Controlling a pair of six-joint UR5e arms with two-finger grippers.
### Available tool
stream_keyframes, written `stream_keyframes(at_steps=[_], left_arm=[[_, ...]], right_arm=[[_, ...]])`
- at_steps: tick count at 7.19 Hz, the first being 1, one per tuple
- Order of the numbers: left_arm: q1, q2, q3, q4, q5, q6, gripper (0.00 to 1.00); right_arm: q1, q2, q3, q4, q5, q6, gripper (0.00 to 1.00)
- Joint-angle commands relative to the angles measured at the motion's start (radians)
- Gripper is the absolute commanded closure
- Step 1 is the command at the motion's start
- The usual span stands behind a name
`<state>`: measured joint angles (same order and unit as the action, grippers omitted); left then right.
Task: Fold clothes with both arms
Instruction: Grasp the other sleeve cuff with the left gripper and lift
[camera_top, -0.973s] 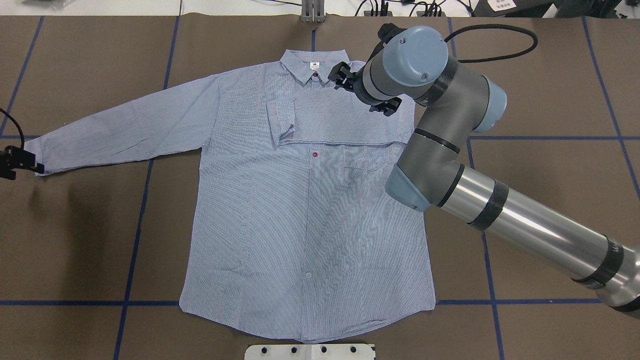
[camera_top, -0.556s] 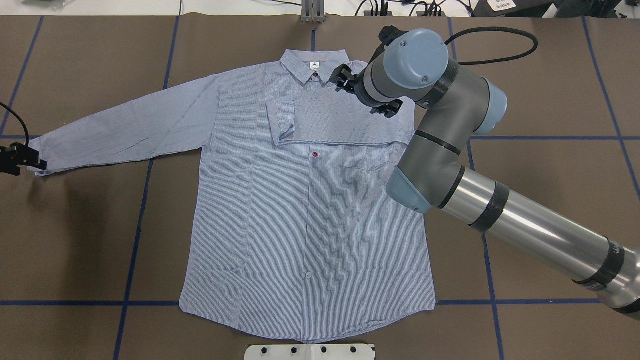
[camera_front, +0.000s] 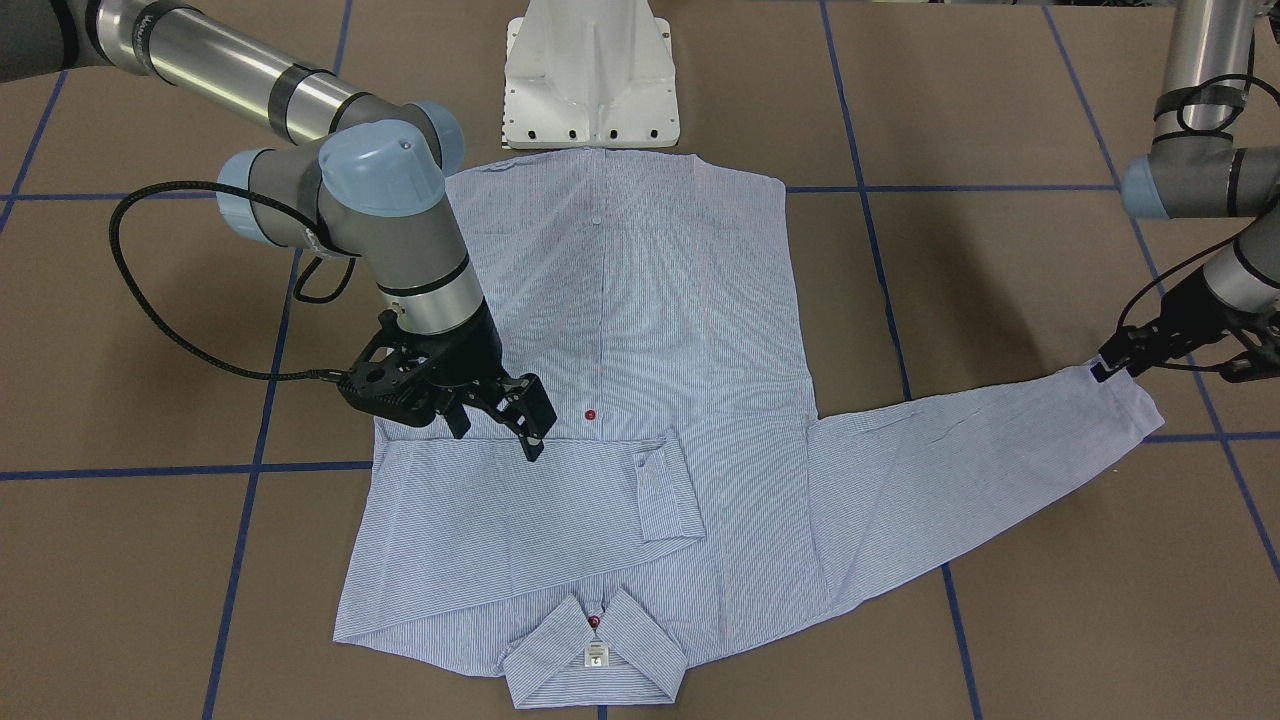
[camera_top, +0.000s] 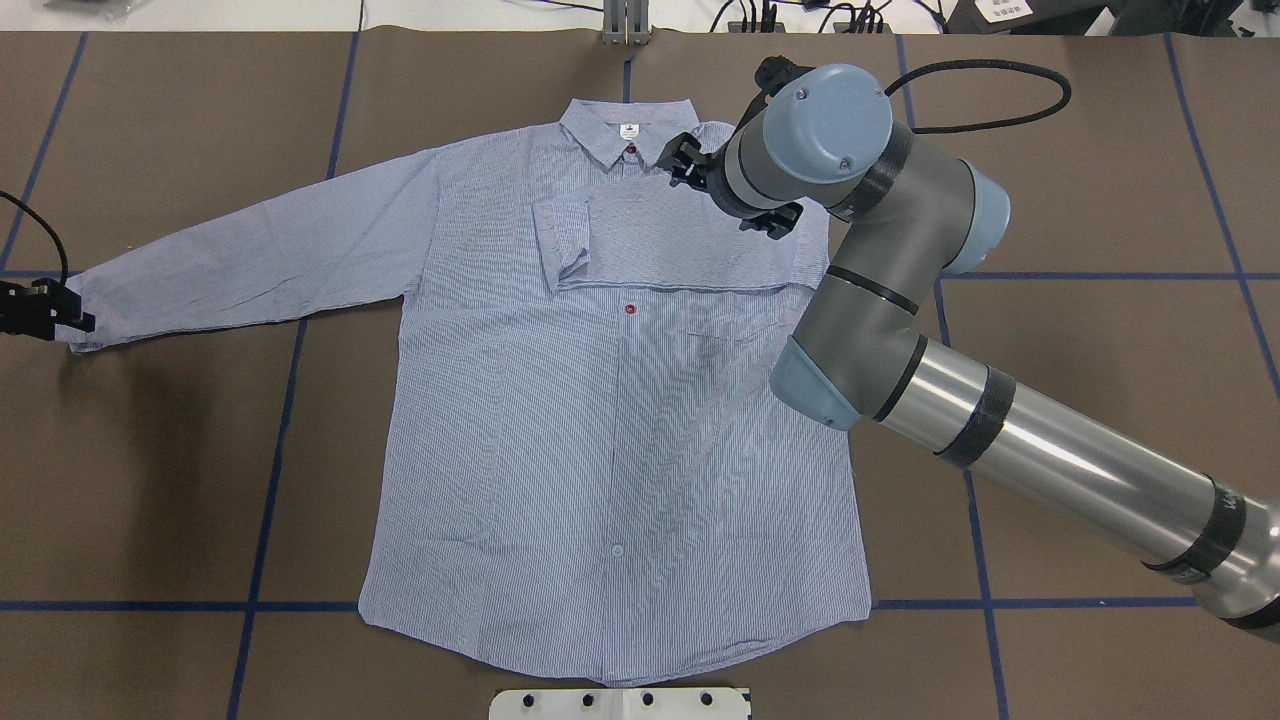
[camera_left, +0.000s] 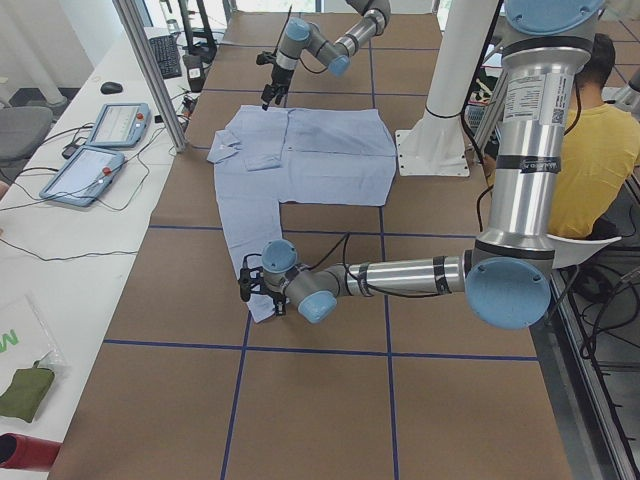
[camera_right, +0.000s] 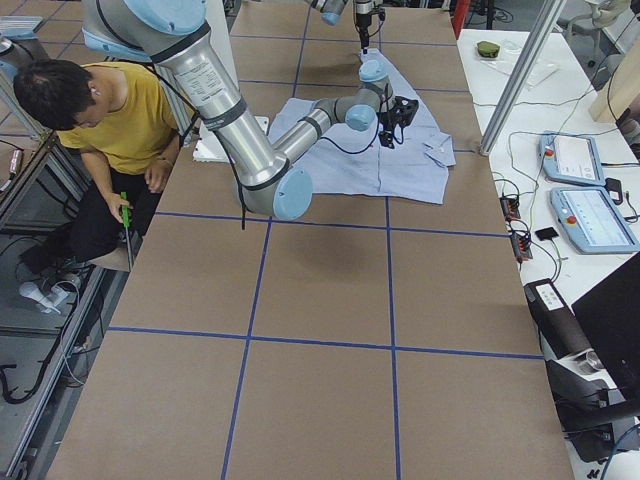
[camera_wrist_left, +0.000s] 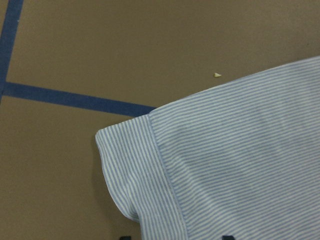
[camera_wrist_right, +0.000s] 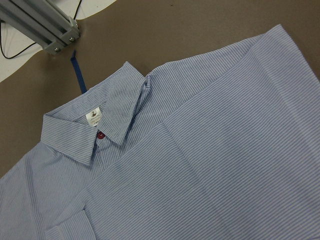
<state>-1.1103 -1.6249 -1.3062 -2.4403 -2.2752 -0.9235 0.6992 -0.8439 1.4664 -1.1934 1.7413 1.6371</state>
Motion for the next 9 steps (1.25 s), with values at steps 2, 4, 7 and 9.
stream_keyframes(at_steps=[2, 4, 7, 9], left_arm=[[0.001, 0.011, -0.001, -0.019, 0.000, -0.002, 1.00], [0.000, 0.010, -0.043, -0.016, -0.006, -0.002, 1.00], [-0.003, -0.085, -0.181, 0.000, 0.000, -0.113, 1.00], [0.024, -0.298, -0.188, 0.036, 0.002, -0.370, 1.00]], right_arm=[[-0.017, 0.011, -0.001, 0.000, -0.005, 0.007, 0.01], [-0.017, 0.013, -0.001, 0.000, -0.005, 0.003, 0.01], [0.018, -0.007, 0.002, 0.002, 0.006, -0.067, 0.01], [0.071, -0.078, 0.009, 0.005, 0.010, -0.156, 0.00]])
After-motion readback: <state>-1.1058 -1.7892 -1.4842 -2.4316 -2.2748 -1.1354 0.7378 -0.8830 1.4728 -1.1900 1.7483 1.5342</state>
